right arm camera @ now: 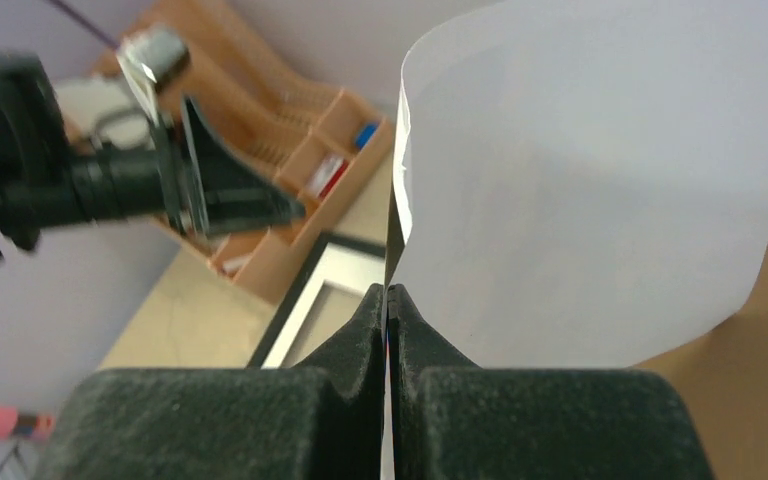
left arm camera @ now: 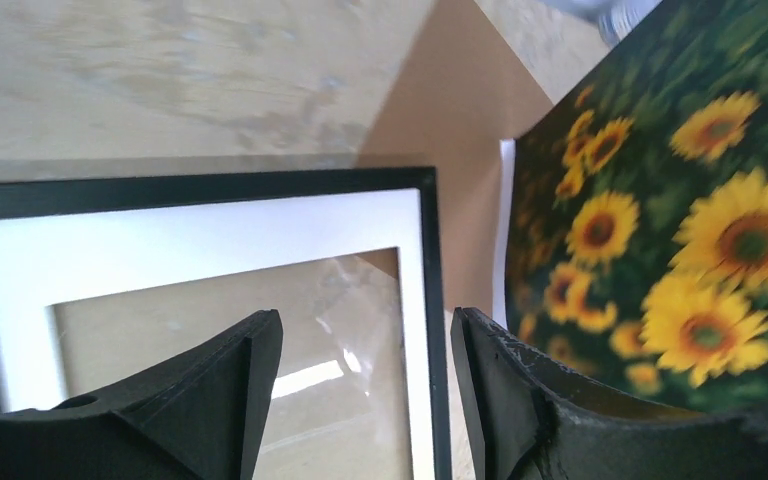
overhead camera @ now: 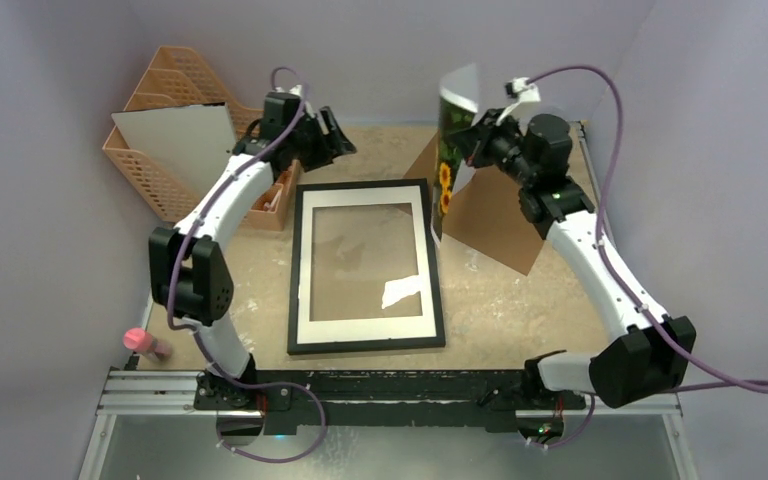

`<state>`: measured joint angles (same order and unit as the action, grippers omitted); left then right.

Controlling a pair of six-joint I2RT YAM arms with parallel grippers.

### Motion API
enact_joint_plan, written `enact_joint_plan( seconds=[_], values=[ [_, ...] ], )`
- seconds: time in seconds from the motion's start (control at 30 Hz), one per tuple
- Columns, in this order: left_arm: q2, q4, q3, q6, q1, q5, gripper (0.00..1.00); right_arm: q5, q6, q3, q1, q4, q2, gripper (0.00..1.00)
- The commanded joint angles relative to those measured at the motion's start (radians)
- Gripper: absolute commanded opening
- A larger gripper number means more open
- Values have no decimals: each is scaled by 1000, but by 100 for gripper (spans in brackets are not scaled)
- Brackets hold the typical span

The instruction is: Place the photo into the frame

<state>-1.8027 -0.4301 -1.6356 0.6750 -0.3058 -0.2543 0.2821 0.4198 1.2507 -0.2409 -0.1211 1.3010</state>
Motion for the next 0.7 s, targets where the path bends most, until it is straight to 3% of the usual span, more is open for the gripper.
enact_joint_plan(
  seconds=[0.0, 0.13, 0.33, 0.53, 0.67],
  values=[
    [127, 68, 86, 47, 97, -28, 66, -36, -172, 72, -114, 176, 18, 0],
    [196, 65, 150, 142, 148, -22, 68, -57, -211, 79, -195, 198, 39, 0],
    [253, 156, 234, 349, 172, -135, 72, -33, -192, 55, -256, 144, 49, 0],
    [196, 213, 263, 541, 172, -195, 75, -20, -186, -24, -302, 60, 49, 0],
    [151, 246, 237, 593, 171, -209, 77, -49, -220, -55, -350, 44, 67, 0]
  ],
)
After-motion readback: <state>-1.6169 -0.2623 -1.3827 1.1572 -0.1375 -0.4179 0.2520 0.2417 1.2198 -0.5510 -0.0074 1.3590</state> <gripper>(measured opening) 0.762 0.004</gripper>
